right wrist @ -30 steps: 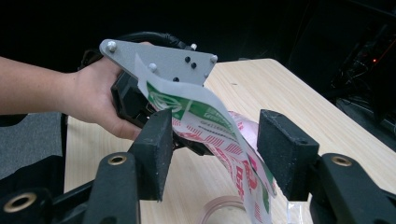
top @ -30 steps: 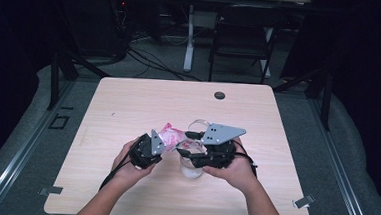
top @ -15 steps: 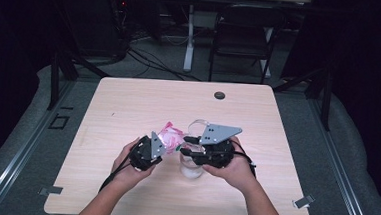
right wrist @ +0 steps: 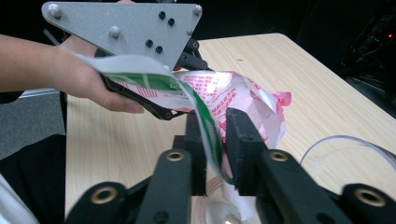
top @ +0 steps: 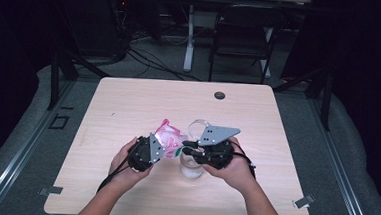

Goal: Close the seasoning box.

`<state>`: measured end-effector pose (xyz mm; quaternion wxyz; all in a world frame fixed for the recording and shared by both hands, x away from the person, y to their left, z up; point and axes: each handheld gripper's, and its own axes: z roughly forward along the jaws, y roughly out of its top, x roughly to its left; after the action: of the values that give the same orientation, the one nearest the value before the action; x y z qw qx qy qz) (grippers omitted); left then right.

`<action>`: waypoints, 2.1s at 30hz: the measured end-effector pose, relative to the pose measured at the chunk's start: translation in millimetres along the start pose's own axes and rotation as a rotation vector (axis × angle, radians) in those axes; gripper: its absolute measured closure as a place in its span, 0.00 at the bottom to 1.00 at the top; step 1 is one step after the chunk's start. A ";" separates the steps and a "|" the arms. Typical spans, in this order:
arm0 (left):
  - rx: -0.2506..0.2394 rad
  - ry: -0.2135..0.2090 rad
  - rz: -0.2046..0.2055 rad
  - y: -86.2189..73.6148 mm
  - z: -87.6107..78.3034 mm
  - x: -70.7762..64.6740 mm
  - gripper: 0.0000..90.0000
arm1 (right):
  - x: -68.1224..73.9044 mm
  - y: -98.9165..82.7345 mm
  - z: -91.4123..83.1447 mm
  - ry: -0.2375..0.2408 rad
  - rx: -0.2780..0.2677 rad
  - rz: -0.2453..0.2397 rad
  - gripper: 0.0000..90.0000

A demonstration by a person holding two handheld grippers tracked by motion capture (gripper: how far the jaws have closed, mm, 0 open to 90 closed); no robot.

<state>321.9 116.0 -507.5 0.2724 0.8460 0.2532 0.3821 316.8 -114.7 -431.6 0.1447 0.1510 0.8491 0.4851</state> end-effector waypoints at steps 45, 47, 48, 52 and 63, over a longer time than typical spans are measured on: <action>-0.043 0.217 0.175 2.7 -1.4 -7.2 0.67 | -5.6 -22.5 5.6 0.047 0.037 0.150 1.00; -0.044 0.229 0.192 3.4 -1.5 -7.1 0.67 | -5.4 -22.8 5.6 0.043 0.041 0.147 1.00; -0.045 0.233 0.194 3.7 -1.5 -7.3 0.67 | -5.5 -23.0 5.4 0.041 0.048 0.143 1.00; -0.047 0.246 0.212 5.3 -2.9 -7.1 0.67 | -5.4 -24.1 5.3 0.044 0.040 0.149 1.00; -0.039 0.254 0.242 7.6 -3.9 -6.9 0.67 | -5.2 -24.9 4.0 0.039 0.043 0.144 1.00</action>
<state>316.6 107.2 -503.8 0.2066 0.8097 0.1742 0.5210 320.2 -125.6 -454.6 0.0895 0.2054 0.8489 0.4786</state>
